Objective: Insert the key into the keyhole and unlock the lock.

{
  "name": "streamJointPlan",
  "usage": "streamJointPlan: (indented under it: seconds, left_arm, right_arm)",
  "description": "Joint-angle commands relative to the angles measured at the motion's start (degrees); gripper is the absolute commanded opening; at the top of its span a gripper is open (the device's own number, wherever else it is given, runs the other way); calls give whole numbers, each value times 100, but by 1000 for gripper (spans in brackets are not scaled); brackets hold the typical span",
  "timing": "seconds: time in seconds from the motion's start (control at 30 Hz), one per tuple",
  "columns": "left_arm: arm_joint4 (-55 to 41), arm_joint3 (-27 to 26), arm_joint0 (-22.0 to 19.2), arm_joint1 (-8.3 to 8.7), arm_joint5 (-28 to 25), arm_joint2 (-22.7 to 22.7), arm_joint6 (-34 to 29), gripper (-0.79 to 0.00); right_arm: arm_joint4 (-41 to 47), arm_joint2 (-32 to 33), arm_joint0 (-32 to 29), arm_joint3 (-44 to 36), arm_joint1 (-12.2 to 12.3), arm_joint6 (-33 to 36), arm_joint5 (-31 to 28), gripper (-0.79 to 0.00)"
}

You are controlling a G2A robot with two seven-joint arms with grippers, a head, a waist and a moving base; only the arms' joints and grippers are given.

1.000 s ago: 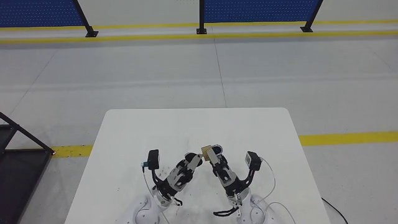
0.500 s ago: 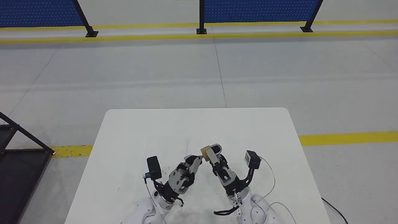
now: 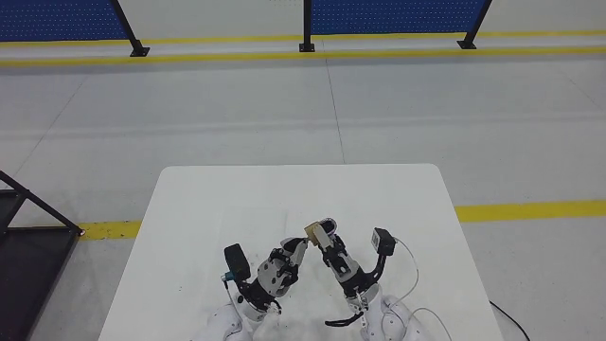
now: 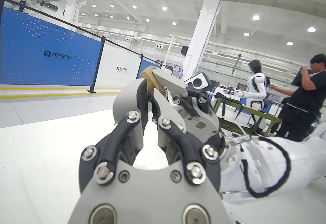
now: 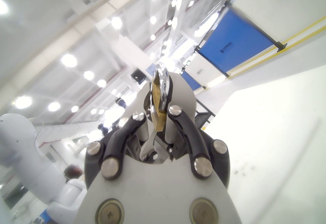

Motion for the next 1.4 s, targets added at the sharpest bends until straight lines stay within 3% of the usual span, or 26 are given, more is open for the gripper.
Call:
streamJointPlan:
  seconds: [0.0, 0.03, 0.23, 0.33, 0.57, 0.9, 1.37]
  left_arm:
    - [-122, 13, -12, 5, -118, 12, -34, -576]
    - [-172, 19, -20, 10, -179, 9, -64, -514]
    - [-450, -2, -4, 46, -495, -34, -176, -517]
    - [-892, 65, 8, 74, -1011, -54, -369, -533]
    - [-2466, 331, -111, 198, -2223, -151, -1764, -520]
    - [-4438, -10, -191, 462, -2223, -159, -3756, -554]
    - [-4924, -34, -289, 519, -2116, -118, -4420, -659]
  right_arm:
    - [-4, 3, -4, 0, -1, -5, -6, -785]
    - [-5, 4, -5, -1, -2, -5, -7, -785]
    - [-3, 22, -25, -12, -2, -7, -23, -785]
    - [-8, 43, -40, -27, 3, 0, -41, -785]
    - [-94, 126, -87, -81, 24, 59, -40, -785]
    - [-167, 145, -122, -141, 45, 239, 61, -785]
    - [-115, 134, -102, -135, 47, 287, 139, -785]
